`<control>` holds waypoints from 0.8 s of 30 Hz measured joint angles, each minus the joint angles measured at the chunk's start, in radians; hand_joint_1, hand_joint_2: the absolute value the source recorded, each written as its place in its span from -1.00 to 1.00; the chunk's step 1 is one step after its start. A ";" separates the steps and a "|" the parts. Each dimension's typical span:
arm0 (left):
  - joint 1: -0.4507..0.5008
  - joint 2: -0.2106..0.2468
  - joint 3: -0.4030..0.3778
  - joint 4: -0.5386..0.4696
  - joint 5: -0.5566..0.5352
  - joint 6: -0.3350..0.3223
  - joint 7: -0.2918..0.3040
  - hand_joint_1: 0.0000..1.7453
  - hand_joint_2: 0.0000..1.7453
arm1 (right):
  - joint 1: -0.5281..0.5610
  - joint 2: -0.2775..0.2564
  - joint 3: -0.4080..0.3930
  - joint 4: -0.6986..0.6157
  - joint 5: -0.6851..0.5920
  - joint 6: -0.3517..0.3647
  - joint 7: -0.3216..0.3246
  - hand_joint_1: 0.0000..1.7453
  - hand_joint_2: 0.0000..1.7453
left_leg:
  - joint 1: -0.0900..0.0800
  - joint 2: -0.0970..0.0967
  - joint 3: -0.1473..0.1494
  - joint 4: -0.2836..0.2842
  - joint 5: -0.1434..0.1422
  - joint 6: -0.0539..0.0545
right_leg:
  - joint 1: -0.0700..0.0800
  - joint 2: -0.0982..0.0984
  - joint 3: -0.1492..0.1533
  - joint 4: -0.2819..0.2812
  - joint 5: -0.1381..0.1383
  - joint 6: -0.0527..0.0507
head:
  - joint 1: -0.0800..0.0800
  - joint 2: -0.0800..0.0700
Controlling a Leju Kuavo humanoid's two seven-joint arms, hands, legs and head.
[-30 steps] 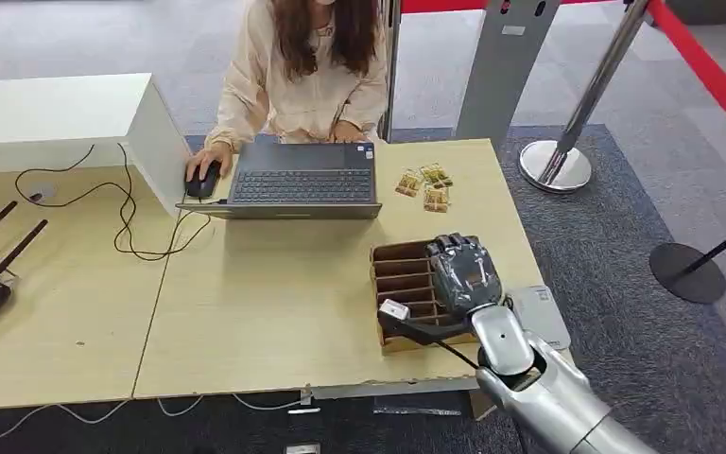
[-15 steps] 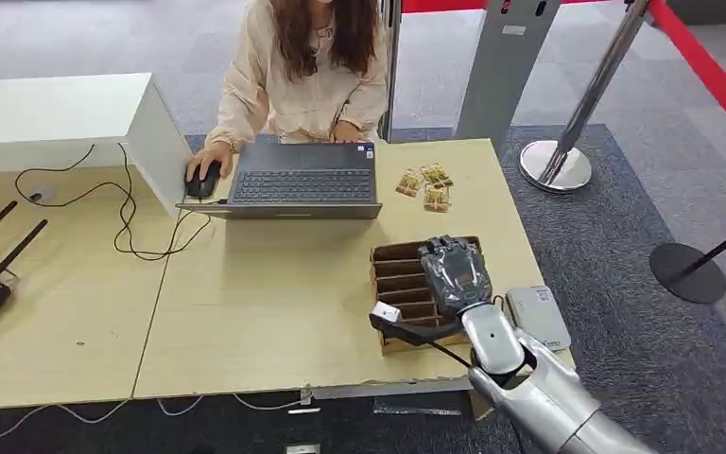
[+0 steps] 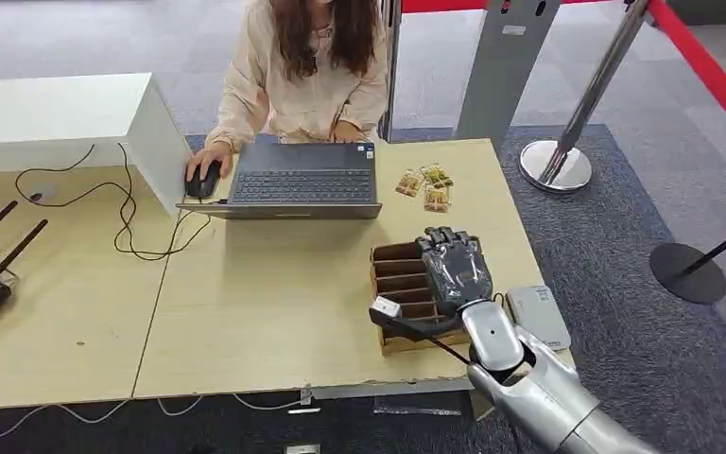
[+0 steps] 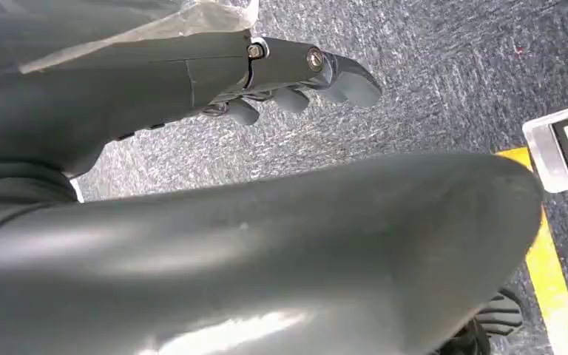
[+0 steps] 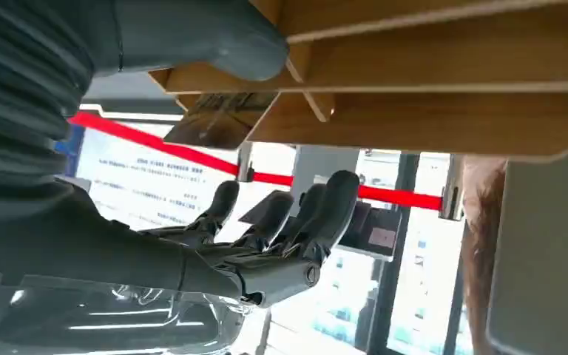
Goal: Pass the card to the sensor for recognition and then transmit it.
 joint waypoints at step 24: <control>0.008 0.003 0.003 0.000 -0.006 -0.009 0.001 -1.00 -1.00 | -0.044 -0.072 -0.065 -0.167 -0.064 0.077 0.056 -0.44 1.00 | 0.000 0.000 0.000 0.000 0.000 0.000 | 0.000 0.000 0.000 0.000 0.000 0.000 | 0.000 0.000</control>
